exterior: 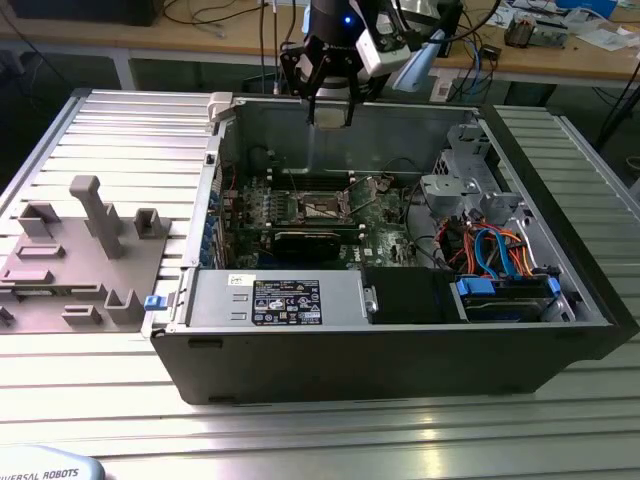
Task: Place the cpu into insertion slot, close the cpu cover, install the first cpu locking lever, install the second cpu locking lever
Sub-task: 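Place the cpu into insertion slot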
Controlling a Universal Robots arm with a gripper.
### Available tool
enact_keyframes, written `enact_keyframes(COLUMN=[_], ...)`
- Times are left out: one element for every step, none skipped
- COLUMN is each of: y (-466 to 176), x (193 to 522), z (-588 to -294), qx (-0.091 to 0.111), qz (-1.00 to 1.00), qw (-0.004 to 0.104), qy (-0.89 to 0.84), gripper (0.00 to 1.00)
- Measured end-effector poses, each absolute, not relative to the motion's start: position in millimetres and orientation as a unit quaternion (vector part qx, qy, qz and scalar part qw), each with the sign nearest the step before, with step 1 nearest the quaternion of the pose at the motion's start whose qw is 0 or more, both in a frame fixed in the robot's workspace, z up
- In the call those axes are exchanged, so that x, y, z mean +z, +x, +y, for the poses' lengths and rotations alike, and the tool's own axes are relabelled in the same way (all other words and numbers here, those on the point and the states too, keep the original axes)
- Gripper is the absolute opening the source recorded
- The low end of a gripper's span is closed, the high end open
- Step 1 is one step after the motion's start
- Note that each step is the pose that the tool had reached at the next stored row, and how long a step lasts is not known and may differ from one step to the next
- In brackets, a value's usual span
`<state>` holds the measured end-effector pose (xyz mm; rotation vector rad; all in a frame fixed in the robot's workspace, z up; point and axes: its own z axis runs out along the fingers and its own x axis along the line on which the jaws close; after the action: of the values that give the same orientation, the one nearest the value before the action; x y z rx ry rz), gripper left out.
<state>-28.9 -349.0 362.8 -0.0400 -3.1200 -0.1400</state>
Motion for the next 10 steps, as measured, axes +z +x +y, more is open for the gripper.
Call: enact_keyframes(y=[-28.9,-28.9,-28.9,-28.9,-28.9,-28.9,-28.9,-28.9,-28.9,-28.9], x=[362.6,362.3,361.9,361.5,361.2,361.0,360.8,360.4,360.2,360.0], z=[-349.0,-349.0,-349.0,-349.0,-349.0,-349.0,-349.0,-349.0,-349.0,-349.0], qx=[-0.045,-0.045,-0.045,-0.045,-0.045,-0.045,-0.045,-0.045,-0.045,-0.045], qz=[-0.999,-0.999,-0.999,-0.999,-0.999,-0.999,-0.999,-0.999,-0.999,-0.999], qw=[0.009,0.009,0.009,0.009,0.009,0.009,0.009,0.009,0.009,0.009], qy=[-0.013,-0.013,-0.013,-0.013,-0.013,-0.013,-0.013,-0.013,-0.013,-0.013], gripper=[0.54,0.54,0.54,0.54,0.54,0.54,0.54,0.54,0.54,0.54])
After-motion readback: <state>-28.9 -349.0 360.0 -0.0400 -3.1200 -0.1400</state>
